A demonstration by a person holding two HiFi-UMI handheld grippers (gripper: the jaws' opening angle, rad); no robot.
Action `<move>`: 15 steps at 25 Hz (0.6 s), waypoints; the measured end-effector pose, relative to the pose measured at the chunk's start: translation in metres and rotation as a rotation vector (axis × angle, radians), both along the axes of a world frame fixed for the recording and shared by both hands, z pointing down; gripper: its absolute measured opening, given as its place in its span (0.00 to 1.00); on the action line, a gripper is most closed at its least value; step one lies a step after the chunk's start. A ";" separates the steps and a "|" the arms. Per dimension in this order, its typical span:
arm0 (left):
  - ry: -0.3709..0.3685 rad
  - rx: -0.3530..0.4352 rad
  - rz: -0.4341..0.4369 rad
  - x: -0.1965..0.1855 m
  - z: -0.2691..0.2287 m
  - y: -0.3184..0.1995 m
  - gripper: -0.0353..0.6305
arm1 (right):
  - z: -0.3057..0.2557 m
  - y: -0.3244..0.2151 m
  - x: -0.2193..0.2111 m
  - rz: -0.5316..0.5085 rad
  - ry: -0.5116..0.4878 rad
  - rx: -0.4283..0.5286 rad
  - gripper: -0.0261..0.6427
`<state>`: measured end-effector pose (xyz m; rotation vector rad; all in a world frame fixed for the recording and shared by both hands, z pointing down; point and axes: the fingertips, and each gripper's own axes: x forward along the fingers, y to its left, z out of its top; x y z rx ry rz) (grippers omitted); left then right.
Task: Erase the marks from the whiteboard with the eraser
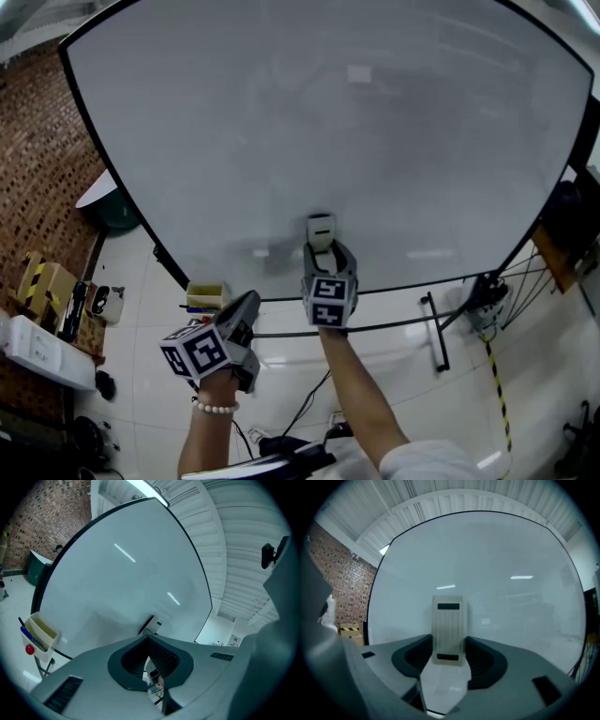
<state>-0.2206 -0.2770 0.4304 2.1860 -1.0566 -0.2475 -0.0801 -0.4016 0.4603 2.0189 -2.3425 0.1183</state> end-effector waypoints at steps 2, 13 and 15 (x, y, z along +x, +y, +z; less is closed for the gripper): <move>0.004 -0.003 0.003 0.022 0.001 0.003 0.05 | 0.000 0.001 0.022 -0.002 0.006 -0.001 0.41; 0.005 -0.025 0.123 0.079 0.010 0.001 0.05 | -0.002 0.001 0.094 0.069 0.031 -0.019 0.41; -0.004 -0.019 0.158 0.086 0.008 0.002 0.05 | -0.002 0.003 0.099 0.080 0.034 -0.023 0.41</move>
